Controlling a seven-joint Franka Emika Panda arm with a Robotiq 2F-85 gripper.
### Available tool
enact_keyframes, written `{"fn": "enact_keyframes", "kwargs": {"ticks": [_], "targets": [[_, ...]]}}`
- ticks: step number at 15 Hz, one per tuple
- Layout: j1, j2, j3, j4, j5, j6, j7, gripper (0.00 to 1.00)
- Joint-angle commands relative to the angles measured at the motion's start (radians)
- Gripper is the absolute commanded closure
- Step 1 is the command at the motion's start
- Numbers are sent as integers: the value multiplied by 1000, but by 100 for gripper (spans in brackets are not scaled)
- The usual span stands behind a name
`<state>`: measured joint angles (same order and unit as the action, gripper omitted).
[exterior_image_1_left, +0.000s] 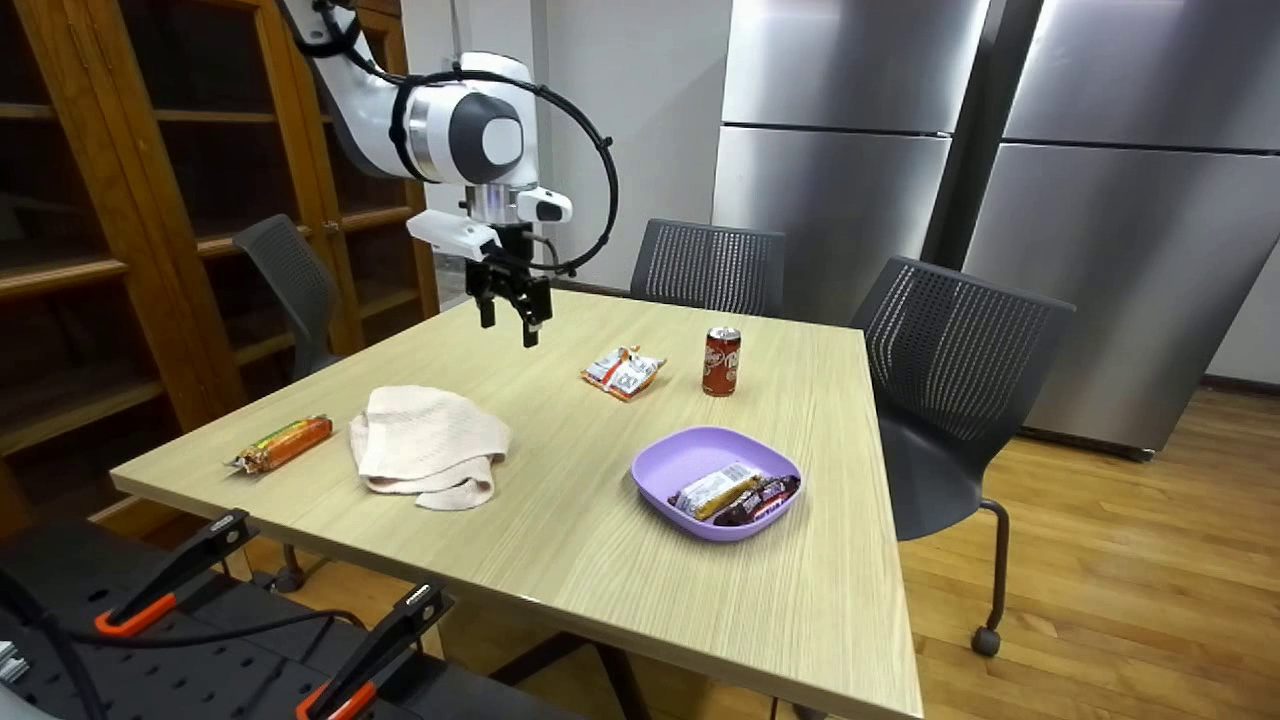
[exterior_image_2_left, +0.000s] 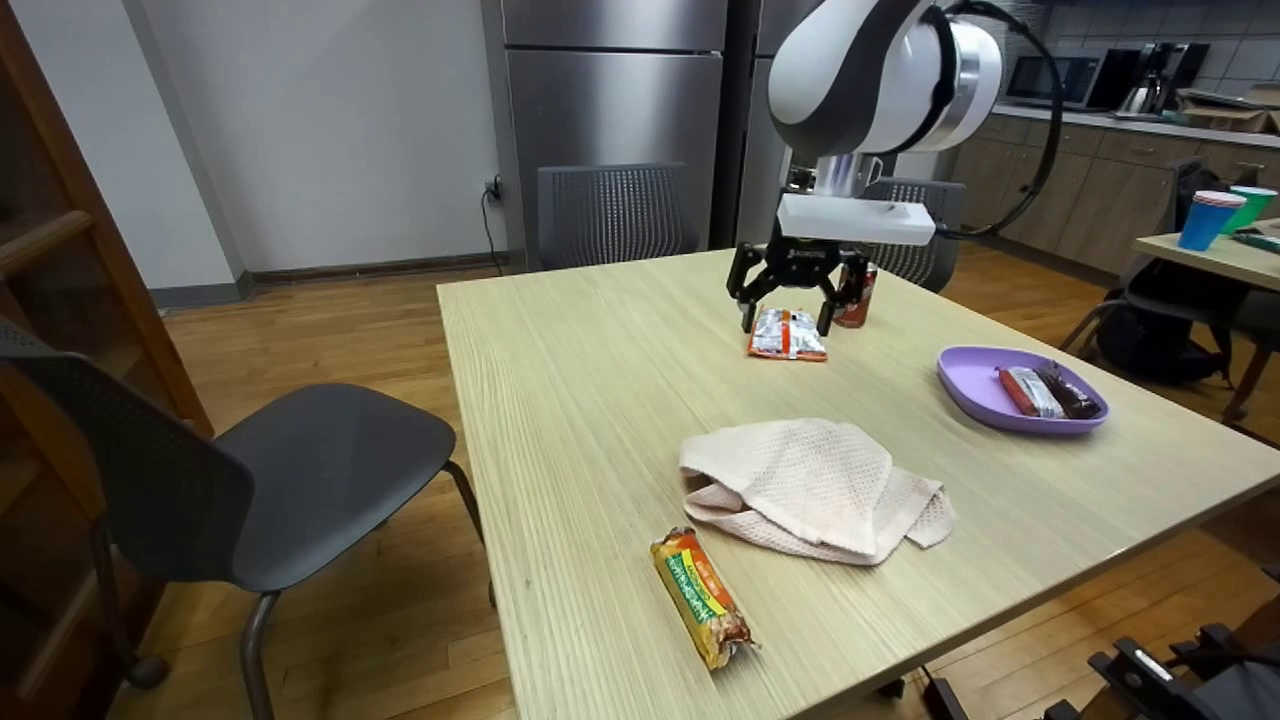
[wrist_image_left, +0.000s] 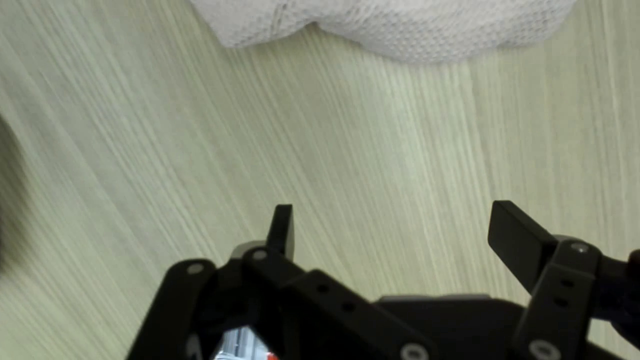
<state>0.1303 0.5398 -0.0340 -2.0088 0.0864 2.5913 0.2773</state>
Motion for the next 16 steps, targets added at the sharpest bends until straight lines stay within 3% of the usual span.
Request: {"fn": "enact_keyframes", "kwargs": {"ticks": [1,11,16], "targets": [[17,-21,45,25,-22,-60,-38,0],[125,34,138,141,-70,-162,-89,0],[208,93,147,179,-144,-174,-80,0]]}}
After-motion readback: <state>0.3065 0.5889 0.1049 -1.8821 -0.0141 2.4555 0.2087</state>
